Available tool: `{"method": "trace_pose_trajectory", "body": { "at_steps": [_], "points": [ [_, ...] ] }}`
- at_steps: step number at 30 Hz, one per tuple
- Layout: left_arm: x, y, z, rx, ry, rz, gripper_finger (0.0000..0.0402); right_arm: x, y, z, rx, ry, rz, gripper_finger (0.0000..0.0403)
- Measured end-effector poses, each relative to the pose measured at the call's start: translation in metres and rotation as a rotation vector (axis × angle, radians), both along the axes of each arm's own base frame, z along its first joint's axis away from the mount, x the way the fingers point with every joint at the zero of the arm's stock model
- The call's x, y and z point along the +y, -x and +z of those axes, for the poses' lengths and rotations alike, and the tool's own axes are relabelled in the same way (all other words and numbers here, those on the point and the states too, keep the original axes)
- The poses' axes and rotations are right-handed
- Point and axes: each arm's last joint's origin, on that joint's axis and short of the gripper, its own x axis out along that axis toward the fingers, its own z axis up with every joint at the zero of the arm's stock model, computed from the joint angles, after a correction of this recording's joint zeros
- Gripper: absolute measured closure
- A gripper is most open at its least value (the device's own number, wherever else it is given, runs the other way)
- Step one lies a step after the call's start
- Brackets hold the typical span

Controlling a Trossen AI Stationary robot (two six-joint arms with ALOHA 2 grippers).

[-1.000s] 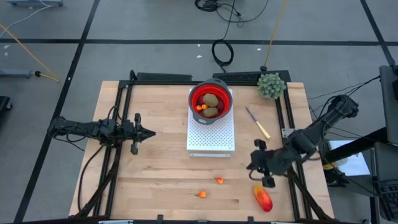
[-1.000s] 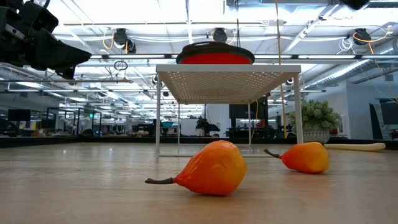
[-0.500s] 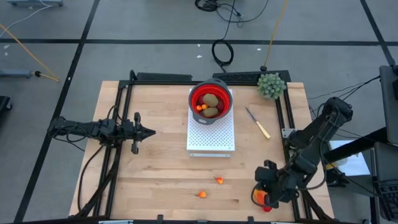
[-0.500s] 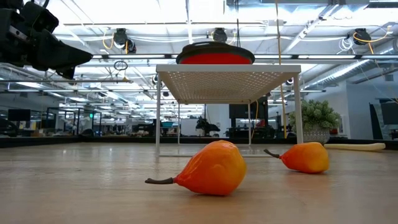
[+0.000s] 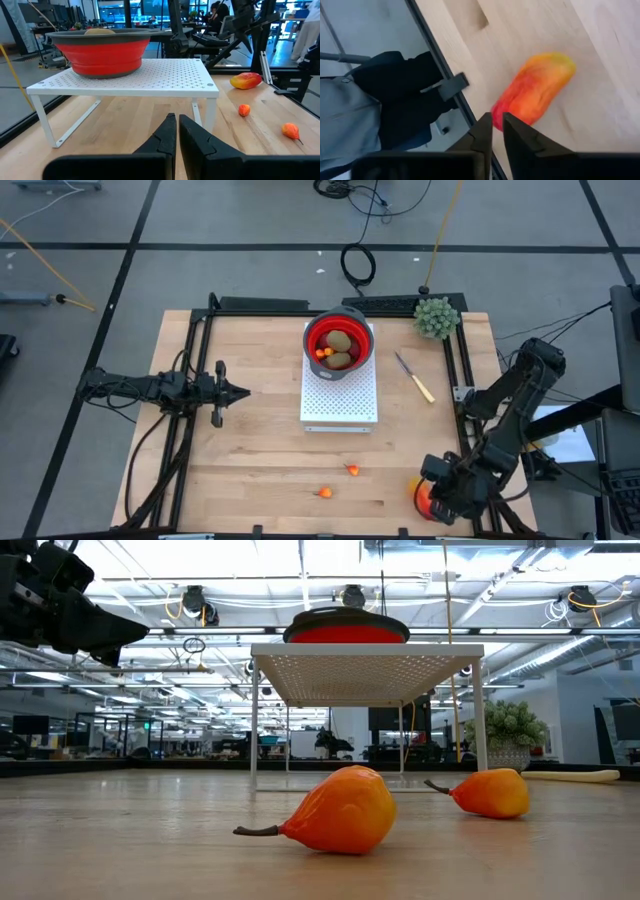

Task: Pick & Place Fruit
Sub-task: Put the orange mango into the red strainer bowl

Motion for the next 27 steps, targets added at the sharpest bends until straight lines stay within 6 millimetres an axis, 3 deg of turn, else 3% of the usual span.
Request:
{"method": "trace_pose_trajectory", "body": {
  "at_steps": [18, 27],
  "points": [
    [0.0000, 0.0000, 0.0000, 0.000, 0.001, 0.000, 0.0382, 0.0021, 0.0079, -0.0012, 0.033, 0.007, -0.020, 0.0194],
    [0.0000, 0.0000, 0.0000, 0.000, -0.015, -0.001, 0.0382, 0.0066, 0.0052, 0.0024, -0.019, -0.039, 0.019, 0.0163]
  ]
}}
